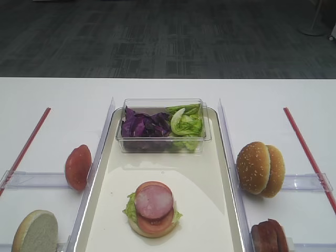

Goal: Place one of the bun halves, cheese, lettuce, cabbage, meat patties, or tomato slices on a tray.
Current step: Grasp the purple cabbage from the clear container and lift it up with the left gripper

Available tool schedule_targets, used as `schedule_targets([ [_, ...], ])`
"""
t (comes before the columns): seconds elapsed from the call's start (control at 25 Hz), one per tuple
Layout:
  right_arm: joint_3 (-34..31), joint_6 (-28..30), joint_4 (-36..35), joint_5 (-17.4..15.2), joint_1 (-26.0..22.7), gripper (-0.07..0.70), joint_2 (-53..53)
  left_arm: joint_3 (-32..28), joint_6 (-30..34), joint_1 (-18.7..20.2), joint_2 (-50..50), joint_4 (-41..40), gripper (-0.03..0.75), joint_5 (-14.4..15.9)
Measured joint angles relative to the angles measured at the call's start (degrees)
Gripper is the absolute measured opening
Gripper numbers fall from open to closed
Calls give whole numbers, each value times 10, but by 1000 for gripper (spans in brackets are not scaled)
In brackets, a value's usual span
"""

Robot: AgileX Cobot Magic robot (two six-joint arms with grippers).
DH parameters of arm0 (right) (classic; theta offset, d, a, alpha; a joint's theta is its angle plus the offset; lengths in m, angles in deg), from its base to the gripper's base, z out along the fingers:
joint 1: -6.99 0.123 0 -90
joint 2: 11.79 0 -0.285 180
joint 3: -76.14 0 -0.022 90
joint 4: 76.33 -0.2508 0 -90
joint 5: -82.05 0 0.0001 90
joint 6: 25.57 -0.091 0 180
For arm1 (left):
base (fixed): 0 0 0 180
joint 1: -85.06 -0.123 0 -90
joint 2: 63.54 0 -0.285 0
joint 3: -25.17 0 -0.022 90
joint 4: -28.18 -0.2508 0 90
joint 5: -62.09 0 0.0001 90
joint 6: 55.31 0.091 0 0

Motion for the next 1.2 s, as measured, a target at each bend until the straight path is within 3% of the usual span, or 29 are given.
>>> schedule_targets([
  [1.2,0,0,0,0,0,400,0,13,0,0,0,0,447,0],
])
